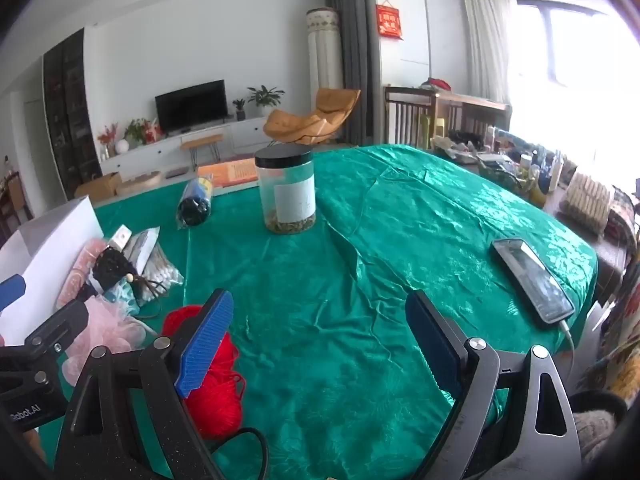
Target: Organize soft objects
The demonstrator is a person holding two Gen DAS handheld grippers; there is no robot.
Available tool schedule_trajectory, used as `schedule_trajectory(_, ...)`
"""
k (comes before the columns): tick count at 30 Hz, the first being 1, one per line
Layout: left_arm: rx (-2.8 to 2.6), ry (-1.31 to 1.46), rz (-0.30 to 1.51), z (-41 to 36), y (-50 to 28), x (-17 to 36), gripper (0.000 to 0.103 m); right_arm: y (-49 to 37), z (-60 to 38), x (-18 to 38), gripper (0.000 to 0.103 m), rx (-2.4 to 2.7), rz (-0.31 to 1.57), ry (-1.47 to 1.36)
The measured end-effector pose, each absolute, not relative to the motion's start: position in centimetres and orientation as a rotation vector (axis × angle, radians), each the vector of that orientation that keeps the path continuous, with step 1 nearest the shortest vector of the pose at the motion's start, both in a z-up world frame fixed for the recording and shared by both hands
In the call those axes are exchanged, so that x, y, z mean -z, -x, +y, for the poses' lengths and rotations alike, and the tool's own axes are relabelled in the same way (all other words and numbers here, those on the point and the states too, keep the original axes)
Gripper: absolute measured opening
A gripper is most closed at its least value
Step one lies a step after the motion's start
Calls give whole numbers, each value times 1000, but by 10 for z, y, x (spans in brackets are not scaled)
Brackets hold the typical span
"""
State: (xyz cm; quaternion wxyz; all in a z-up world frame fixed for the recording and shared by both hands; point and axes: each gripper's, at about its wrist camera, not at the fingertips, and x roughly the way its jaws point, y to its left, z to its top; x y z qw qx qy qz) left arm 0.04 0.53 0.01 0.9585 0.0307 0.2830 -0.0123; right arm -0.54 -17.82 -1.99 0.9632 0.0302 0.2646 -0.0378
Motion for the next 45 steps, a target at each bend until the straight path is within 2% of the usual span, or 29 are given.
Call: schedule_trajectory(45, -74, -118, 702, 19, -13, 22, 103, 3, -174, 28, 90, 68, 553, -47)
